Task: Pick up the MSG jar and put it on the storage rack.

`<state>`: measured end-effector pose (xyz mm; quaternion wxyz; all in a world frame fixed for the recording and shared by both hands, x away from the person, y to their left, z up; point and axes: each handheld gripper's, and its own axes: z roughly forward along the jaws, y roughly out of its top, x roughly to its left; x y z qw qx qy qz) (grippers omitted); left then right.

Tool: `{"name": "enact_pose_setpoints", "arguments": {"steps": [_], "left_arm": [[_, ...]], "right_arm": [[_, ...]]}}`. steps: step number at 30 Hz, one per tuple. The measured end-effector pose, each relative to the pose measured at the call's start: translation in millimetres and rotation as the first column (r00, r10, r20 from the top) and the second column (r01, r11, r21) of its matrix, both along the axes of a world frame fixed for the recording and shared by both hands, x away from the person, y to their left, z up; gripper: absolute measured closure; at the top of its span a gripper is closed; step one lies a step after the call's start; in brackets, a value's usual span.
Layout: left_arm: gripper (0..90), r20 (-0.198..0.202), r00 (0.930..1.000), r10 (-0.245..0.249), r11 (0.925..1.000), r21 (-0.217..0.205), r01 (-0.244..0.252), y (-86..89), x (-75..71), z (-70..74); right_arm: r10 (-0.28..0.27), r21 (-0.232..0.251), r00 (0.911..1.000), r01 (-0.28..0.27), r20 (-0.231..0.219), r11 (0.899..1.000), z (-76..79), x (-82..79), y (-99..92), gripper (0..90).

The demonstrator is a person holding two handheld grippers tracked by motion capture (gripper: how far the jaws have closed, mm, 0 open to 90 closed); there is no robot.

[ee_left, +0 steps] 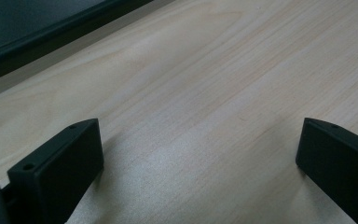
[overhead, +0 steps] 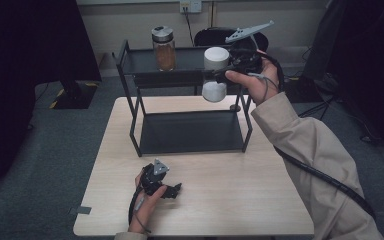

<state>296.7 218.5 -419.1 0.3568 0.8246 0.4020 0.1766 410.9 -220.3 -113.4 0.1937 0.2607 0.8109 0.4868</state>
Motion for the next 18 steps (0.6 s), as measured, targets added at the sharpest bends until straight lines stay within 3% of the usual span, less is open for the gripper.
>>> {"name": "enact_pose_setpoints", "arguments": {"steps": [18], "left_arm": [[0.0,0.0,1.0,0.0,1.0,-0.001,0.0,0.0,0.0,-0.1]], "right_arm": [[-0.021,-0.012,0.9997,0.021,0.011,1.0,35.1,11.8,2.7,34.7]]}}
